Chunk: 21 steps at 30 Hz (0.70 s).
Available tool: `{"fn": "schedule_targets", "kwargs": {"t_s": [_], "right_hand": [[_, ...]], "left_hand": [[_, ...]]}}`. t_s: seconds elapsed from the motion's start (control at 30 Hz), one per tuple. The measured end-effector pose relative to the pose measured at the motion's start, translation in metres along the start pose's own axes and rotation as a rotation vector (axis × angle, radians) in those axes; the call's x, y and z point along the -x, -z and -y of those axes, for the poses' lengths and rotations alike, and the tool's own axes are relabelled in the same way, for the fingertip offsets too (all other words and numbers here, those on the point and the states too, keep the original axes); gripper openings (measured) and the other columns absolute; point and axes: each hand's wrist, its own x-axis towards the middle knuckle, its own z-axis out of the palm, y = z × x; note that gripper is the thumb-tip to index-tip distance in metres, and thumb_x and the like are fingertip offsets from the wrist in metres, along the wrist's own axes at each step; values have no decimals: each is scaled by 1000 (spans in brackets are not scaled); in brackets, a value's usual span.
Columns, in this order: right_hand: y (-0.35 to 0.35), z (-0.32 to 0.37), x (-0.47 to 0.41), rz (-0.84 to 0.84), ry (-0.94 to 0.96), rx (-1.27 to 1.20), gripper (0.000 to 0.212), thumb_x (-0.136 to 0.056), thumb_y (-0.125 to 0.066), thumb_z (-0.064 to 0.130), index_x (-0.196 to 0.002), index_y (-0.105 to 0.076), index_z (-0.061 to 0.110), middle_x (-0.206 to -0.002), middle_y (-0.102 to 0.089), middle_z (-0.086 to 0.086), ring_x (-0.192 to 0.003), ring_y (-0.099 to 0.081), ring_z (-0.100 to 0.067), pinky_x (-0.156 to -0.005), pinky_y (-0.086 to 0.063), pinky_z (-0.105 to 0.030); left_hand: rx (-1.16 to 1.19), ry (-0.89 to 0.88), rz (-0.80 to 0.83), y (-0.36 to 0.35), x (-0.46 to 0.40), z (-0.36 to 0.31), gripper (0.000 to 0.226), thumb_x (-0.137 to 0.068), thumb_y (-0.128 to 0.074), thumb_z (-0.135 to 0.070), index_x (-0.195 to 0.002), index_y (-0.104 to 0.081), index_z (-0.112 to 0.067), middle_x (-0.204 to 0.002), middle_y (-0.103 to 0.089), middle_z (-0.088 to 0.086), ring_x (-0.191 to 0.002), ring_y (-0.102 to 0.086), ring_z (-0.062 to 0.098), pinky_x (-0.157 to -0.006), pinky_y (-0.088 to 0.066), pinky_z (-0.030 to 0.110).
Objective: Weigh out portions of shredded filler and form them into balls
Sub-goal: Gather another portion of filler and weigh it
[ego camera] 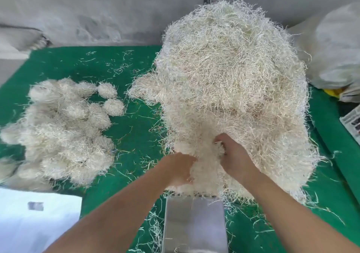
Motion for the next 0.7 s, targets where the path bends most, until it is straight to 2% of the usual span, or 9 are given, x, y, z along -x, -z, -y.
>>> {"fn": "schedule_targets", "kwargs": {"t_s": [0.07, 0.2, 0.33, 0.4, 0.47, 0.53, 0.6, 0.63, 0.7], "right_hand": [[4, -12, -9, 0, -38, 1, 46, -87, -70, 2, -117, -52, 33, -75, -59, 5, -62, -60, -14, -55, -50, -35], [11, -23, -10, 63, -12, 168, 30, -96, -72, 28, -121, -55, 27, -78, -60, 10, -67, -59, -12, -59, -53, -31], [14, -37, -25, -80, -56, 216, 15, -101, -66, 28, -113, -59, 22, -70, -57, 12, -57, -56, -8, -49, -45, -26], [24, -57, -31, -166, -238, 113, 20, -105, -59, 30, -119, -58, 16, -71, -58, 7, -59, -58, -12, -54, -44, -28], [37, -79, -33, -164, -482, -37, 36, -108, -52, 34, -128, -52, 5, -81, -58, -2, -70, -59, -18, -64, -50, -37], [43, -90, -34, -38, -605, -85, 55, -104, -57, 39, -140, -40, 1, -107, -61, -17, -95, -63, -32, -84, -56, -51], [44, -82, -36, 151, -561, 30, 83, -96, -65, 51, -154, -22, 11, -149, -40, -29, -133, -45, -50, -112, -40, -63], [44, -71, -37, 230, -496, 109, 92, -93, -65, 58, -159, -14, 19, -161, -25, -27, -144, -31, -53, -116, -29, -66], [54, -47, -41, 314, -335, 248, 100, -90, -60, 68, -163, -5, 27, -170, -12, -18, -152, -19, -50, -120, -17, -68]], "left_hand": [[1, 103, -67, -11, -3, 21, 73, -91, -60, -1, -155, -41, -29, -137, -65, 0, -119, -66, 23, -92, -59, 36], [-143, 179, -228, 0, -9, 57, 56, -91, -63, -3, -142, -53, -27, -95, -69, -8, -76, -63, 10, -61, -51, 23], [-183, 265, -367, 17, -11, 78, 41, -94, -64, -14, -132, -58, -29, -80, -62, -12, -61, -58, 4, -52, -53, 24], [-198, 382, -367, 26, -3, 105, 35, -99, -59, -15, -132, -58, -26, -75, -63, -9, -58, -61, 7, -51, -54, 26], [-113, 504, -334, 34, 10, 134, 15, -103, -53, -16, -115, -62, -14, -72, -65, -1, -59, -65, 12, -57, -59, 31], [94, 508, -370, 33, 16, 145, 16, -103, -55, -18, -92, -62, -9, -71, -64, 2, -58, -60, 12, -55, -56, 28], [327, 416, -425, 30, 10, 123, 22, -104, -55, -16, -83, -59, -10, -68, -62, 5, -50, -51, 12, -47, -49, 25], [418, 356, -441, 28, 7, 106, 22, -106, -53, -17, -84, -59, -13, -68, -61, 6, -48, -48, 11, -46, -48, 24], [609, 231, -462, 22, 2, 69, 21, -107, -51, -21, -88, -59, -27, -73, -64, 5, -48, -48, 6, -47, -46, 20]]}}
